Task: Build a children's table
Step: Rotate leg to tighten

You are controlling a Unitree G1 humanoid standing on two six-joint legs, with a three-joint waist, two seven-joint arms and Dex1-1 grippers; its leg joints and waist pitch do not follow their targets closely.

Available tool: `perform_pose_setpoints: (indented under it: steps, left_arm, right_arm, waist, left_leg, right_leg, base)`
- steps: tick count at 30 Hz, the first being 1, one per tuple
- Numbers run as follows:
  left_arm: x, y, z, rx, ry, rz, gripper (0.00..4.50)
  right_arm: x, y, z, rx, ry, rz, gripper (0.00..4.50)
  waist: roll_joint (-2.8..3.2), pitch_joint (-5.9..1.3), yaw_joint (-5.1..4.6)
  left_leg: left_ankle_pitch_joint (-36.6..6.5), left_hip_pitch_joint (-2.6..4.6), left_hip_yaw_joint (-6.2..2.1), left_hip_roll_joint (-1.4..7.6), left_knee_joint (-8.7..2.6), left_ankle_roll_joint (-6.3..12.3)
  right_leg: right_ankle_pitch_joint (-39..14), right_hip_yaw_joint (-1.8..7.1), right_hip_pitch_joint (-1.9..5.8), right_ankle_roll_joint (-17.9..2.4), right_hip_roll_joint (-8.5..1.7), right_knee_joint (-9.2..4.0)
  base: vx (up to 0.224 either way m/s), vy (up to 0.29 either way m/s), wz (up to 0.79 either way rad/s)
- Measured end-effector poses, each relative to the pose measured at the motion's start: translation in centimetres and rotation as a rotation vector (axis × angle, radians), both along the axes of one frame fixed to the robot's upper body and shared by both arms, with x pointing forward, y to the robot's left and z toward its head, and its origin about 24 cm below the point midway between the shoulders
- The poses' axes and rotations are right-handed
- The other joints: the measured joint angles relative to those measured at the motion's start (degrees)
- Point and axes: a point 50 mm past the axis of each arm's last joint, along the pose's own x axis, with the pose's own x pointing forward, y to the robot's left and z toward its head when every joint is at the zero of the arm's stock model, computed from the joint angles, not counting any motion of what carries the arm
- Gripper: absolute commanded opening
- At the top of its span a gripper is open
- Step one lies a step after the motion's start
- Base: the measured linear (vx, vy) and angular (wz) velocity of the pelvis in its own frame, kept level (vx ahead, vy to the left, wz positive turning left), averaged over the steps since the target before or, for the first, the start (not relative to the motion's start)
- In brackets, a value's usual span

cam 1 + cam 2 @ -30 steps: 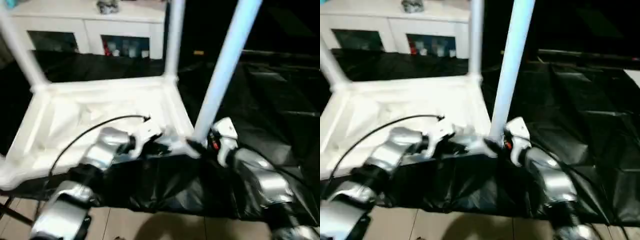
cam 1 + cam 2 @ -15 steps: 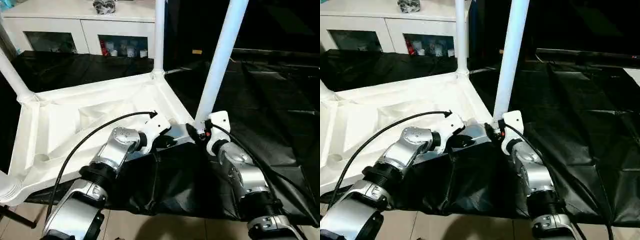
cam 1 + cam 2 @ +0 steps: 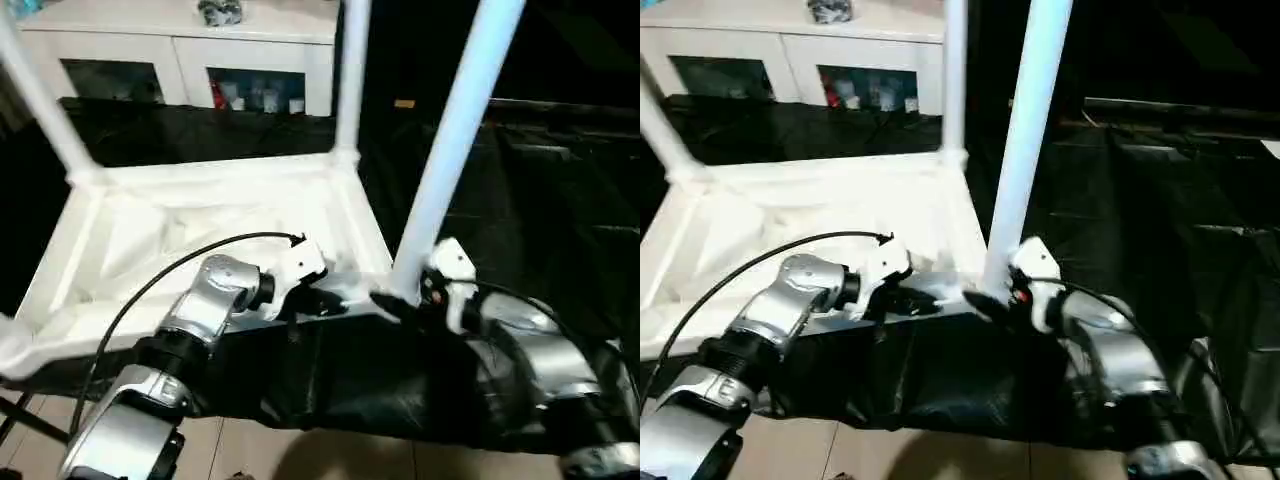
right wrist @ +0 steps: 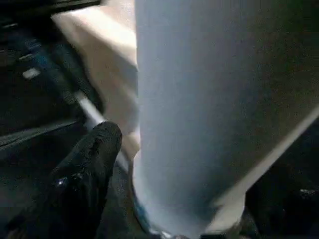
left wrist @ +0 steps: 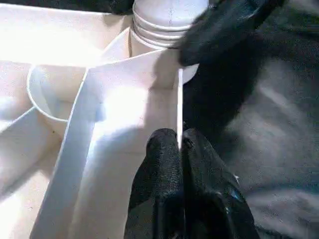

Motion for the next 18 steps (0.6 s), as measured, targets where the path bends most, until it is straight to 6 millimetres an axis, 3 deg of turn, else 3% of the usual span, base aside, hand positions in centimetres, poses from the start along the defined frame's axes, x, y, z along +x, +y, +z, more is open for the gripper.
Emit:
perform_pose_setpoints:
  steps: [3, 5, 18]
  left_arm:
    - [-0.3, 0.7, 0.1, -0.001, 0.036, -0.055, 0.00]
    - [-0.4, 1.0, 0.2, -0.002, 0.046, -0.076, 0.00]
    - [-0.9, 2.3, 0.4, 0.011, 0.095, -0.155, 0.00]
  right_arm:
    - [-0.9, -0.1, 0.3, 0.018, 0.039, 0.106, 3.70]
    - [-1.1, 0.0, 0.5, 0.023, 0.047, 0.143, 3.47]
    - [-2.1, 0.6, 0.7, 0.019, 0.074, 0.249, 2.65]
  waist:
    - [0.01, 0.00, 0.38]
    - [0.01, 0.00, 0.48]
    - [-0.18, 0.11, 1.02]
  left_leg:
    - [0.01, 0.00, 0.00, 0.02, 0.00, 0.01]
    - [0.01, -0.01, 0.00, 0.03, 0.02, 0.01]
    - [0.00, -0.06, 0.00, 0.04, 0.03, 0.00]
  right_leg:
    - [0.01, -0.01, -0.02, -0.01, 0.00, 0.02]
    - [0.01, -0.01, -0.05, -0.02, 0.00, 0.02]
    - [0.01, -0.02, -0.13, -0.02, 0.00, 0.02]
  base:
    - [0.000, 0.000, 0.00]
    - [0.000, 0.000, 0.00]
    - [0.000, 0.000, 0.00]
